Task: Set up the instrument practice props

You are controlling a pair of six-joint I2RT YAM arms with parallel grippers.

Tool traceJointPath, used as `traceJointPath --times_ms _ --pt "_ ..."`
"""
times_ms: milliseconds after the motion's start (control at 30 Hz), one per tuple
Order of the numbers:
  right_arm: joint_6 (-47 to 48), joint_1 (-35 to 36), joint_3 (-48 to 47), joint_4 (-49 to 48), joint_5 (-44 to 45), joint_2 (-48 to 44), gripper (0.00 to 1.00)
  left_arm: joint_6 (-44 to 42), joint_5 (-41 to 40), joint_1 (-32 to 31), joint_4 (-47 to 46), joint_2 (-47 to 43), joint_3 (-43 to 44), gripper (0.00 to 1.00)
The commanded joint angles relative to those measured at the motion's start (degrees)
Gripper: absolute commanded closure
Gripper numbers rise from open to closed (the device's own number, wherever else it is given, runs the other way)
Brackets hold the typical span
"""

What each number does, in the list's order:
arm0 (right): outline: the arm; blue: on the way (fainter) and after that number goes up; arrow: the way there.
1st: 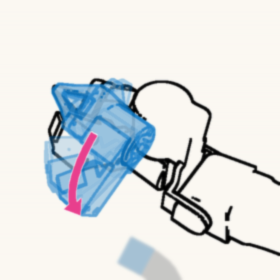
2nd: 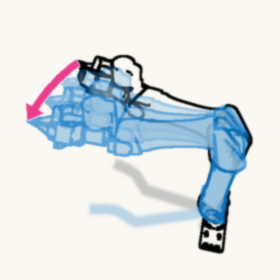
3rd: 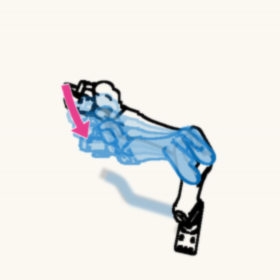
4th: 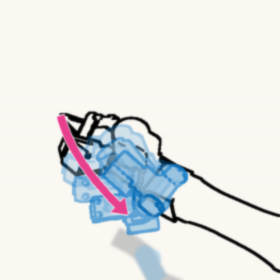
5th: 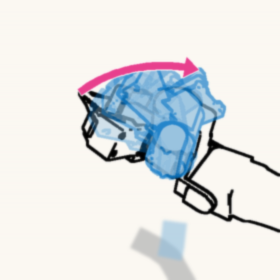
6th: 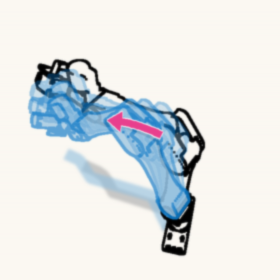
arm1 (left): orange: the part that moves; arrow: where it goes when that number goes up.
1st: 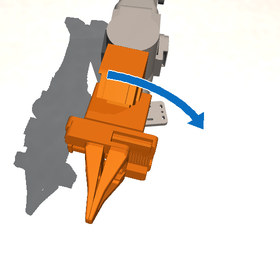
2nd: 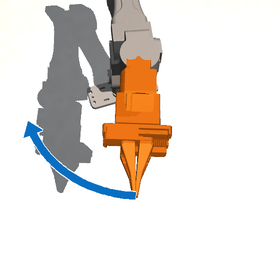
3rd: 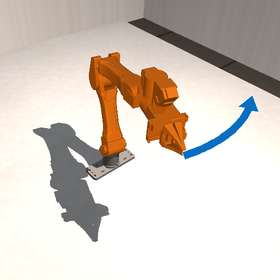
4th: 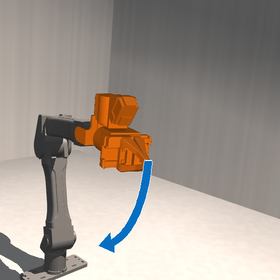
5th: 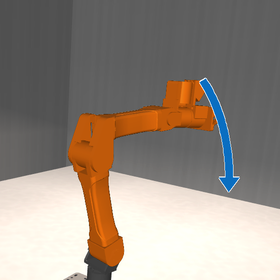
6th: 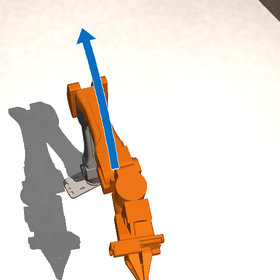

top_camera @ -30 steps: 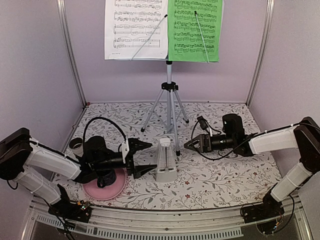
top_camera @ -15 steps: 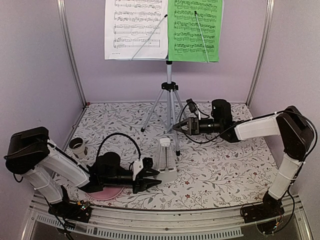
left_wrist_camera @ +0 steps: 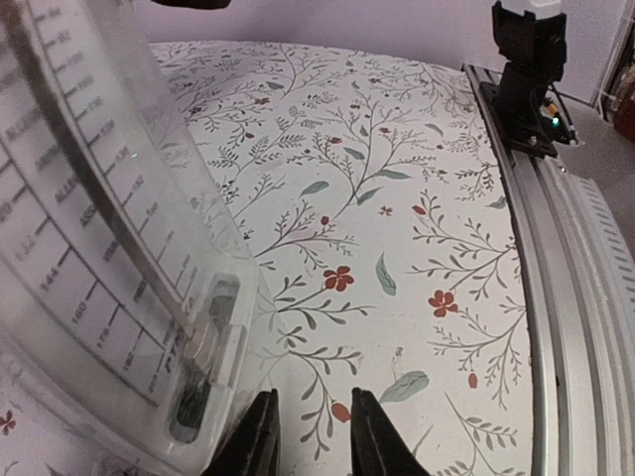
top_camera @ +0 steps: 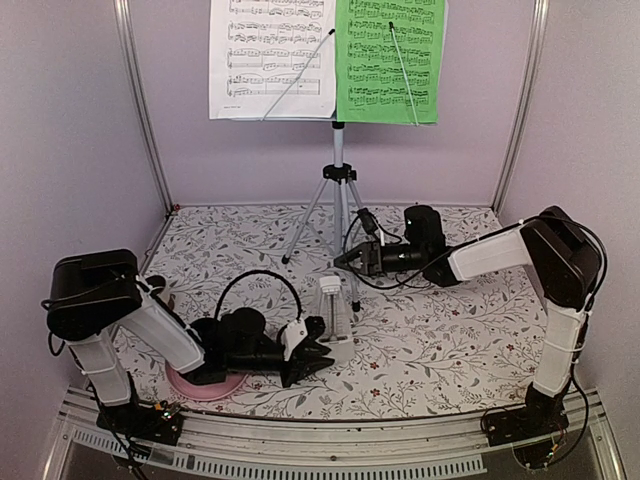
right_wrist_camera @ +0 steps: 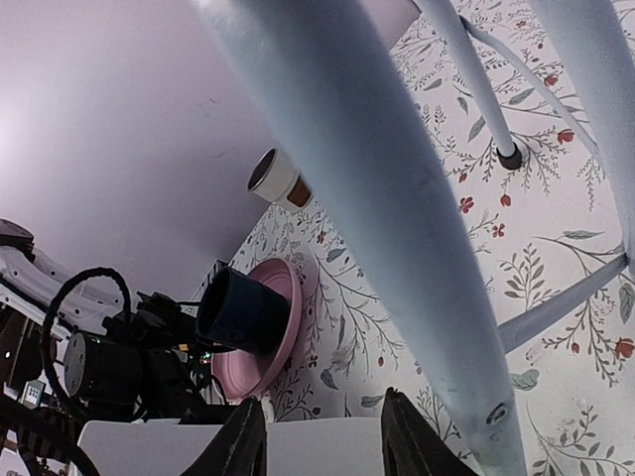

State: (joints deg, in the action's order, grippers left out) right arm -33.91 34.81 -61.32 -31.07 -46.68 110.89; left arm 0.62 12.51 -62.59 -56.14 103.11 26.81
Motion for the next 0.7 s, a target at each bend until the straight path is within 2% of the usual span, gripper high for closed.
traceJointPath --times_ms 0,200,500,600,667 --pt "0.8 1.8 0.3 -1.5 0.2 0.5 0.59 1.2 -4.1 1.3 -1.7 -1.5 -2.1 0.75" --pt "2.6 2.2 3.8 -1.2 0.2 1.1 0.64 2.4 -12.5 4.0 -0.9 -2.2 -3.2 0.75" --pt "3.5 2.8 9.6 -1.4 -0.8 -1.4 0.70 3.6 -15.3 7.5 0.0 -5.1 -4.3 0.74" --pt "3.1 3.8 11.1 -1.6 -1.2 -2.7 0.70 3.3 -14.9 8.4 0.2 -7.3 -5.2 0.68" --pt "2.1 4.5 13.1 -2.3 -1.4 -3.7 0.70 1.8 -12.1 8.8 -1.9 -10.0 -7.1 0.56"
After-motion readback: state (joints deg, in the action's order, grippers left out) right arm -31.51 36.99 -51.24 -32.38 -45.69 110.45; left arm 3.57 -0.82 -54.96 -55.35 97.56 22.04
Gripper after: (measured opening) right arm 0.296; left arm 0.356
